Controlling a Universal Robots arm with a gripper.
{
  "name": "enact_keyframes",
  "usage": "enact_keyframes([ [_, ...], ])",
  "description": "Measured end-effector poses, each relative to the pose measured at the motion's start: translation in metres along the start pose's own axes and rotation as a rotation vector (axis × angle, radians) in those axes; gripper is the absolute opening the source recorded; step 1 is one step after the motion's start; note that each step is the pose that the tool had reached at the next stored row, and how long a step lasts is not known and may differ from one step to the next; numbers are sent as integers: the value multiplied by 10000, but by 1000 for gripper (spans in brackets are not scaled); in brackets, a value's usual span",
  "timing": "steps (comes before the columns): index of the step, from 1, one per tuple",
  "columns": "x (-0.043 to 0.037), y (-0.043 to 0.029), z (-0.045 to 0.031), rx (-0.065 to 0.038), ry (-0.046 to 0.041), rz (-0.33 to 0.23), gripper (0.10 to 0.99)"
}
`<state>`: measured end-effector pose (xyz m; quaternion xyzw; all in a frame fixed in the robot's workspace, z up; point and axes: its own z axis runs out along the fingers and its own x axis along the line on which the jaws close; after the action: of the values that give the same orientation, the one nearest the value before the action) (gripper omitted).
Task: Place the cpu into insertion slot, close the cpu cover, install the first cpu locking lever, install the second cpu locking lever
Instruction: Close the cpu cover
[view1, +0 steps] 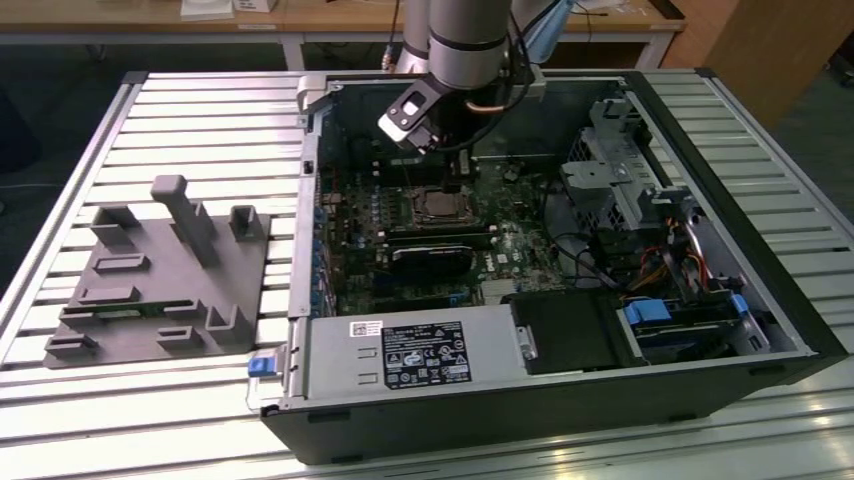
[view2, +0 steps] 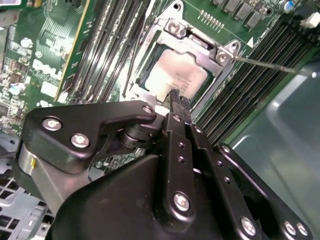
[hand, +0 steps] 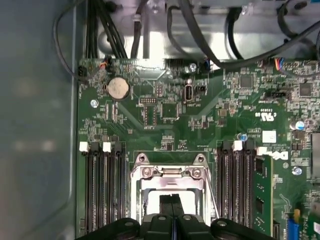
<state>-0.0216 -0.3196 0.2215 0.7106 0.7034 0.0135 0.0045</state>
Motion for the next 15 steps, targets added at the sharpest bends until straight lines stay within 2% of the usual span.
enact_keyframes([
  [6,-14,-74,69,1,58,-11,106],
  [9,-22,-81,85,-9,109,-98,106],
  [13,-23,-83,89,-4,119,-616,106],
  [15,-23,-83,89,-4,121,-627,106],
])
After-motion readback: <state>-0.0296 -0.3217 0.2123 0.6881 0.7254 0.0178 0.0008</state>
